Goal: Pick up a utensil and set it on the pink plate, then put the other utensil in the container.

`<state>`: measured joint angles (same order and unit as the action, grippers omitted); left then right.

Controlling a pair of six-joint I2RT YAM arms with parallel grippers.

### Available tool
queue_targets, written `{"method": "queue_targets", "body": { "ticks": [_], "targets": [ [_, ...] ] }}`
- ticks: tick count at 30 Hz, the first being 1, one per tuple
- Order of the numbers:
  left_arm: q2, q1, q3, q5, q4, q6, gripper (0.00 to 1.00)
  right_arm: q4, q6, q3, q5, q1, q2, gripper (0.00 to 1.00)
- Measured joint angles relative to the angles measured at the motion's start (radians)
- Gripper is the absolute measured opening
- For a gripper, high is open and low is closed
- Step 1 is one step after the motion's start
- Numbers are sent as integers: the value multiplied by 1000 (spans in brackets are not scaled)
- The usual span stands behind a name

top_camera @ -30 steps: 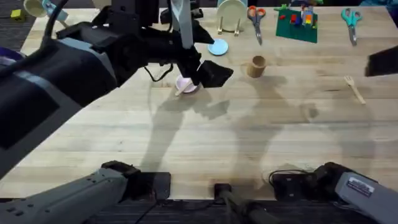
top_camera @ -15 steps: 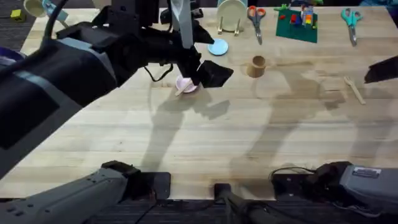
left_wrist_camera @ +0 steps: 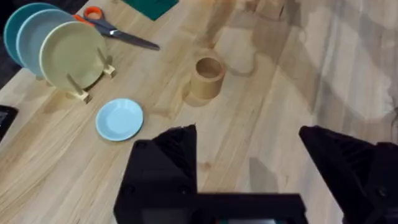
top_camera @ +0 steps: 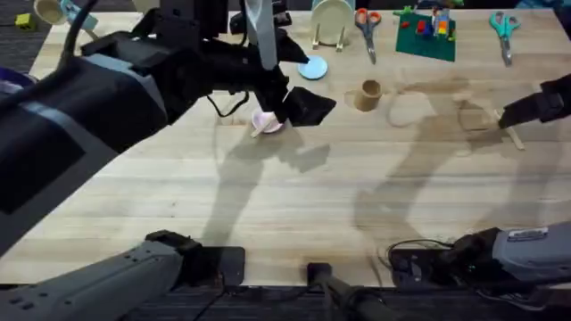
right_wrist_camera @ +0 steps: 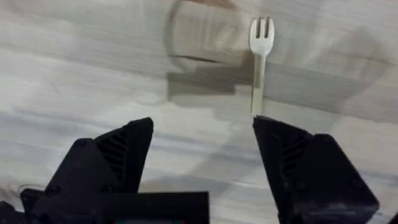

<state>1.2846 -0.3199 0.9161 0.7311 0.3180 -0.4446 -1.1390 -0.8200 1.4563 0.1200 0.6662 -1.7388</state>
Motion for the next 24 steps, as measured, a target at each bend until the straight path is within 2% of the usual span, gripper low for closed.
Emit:
{"method": "queue_targets", "body": {
  "ticks": [24],
  "targets": [
    [0,0,0,17,0,0,994,189,0,0,0,31,-195,990]
  ]
}}
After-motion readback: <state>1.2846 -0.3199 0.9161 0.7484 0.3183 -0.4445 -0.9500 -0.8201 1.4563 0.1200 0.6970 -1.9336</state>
